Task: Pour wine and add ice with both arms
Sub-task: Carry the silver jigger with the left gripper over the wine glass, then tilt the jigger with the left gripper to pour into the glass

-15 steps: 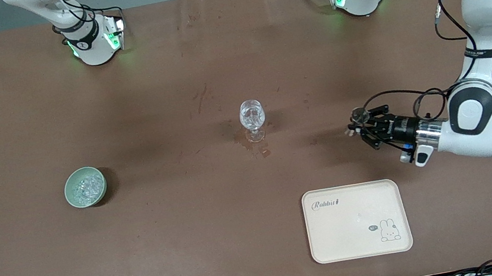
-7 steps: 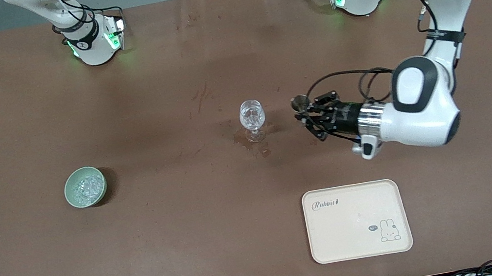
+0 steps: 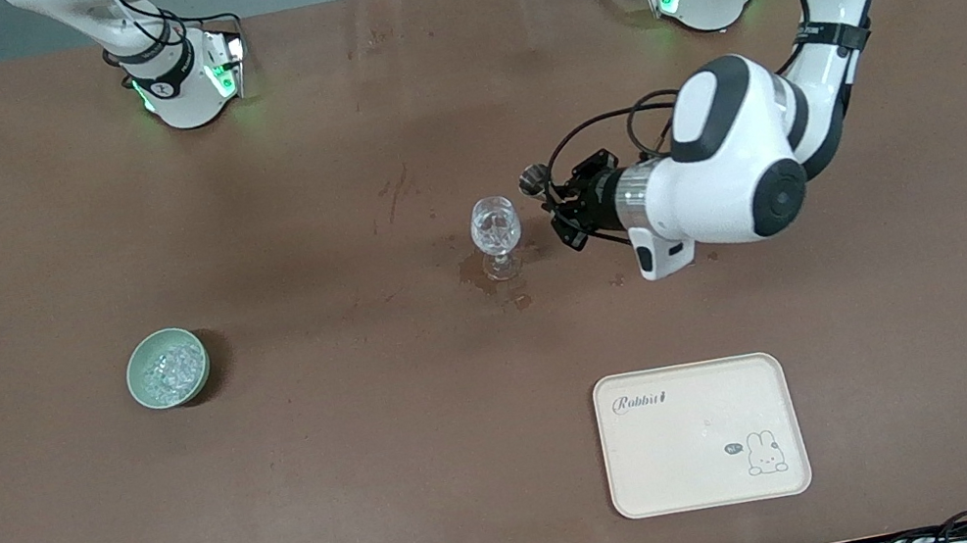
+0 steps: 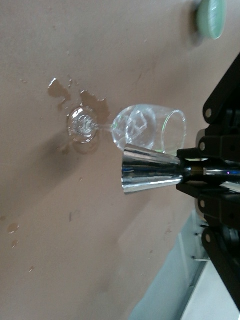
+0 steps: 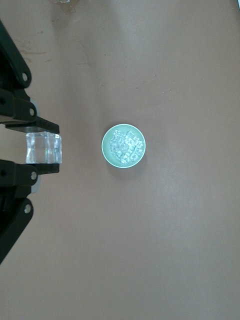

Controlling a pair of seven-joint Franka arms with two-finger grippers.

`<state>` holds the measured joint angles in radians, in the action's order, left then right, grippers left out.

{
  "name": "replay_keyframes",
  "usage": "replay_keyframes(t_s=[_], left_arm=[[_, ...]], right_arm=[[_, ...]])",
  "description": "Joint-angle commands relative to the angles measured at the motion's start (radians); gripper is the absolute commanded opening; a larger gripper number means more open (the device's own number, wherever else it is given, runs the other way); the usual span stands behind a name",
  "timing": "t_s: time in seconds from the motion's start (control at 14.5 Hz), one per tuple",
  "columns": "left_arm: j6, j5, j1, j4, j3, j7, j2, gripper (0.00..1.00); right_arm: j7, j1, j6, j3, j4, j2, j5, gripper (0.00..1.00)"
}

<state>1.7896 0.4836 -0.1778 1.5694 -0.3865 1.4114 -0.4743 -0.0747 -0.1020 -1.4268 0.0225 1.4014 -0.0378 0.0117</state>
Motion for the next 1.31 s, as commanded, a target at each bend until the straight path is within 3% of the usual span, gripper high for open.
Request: replay_keyframes(t_s=[0.0, 0.55, 1.24], left_arm=[[0.053, -0.089, -0.054, 0.014, 0.006, 0.125, 0.022, 0.00], [0.073, -0.321, -0.153, -0.035, 0.008, 0.397, 0.005, 0.00], [0.065, -0.450, -0.210, -0.035, 0.011, 0.463, -0.004, 0.00]], right_arm=[[-0.004, 0.001, 0.009, -0.012, -0.013, -0.005, -0.006, 0.00], [-0.010, 0.001, 0.008, -0.013, -0.013, -0.007, -0.006, 0.00], [-0.014, 0.001, 0.009, -0.013, -0.013, -0.007, -0.004, 0.00]])
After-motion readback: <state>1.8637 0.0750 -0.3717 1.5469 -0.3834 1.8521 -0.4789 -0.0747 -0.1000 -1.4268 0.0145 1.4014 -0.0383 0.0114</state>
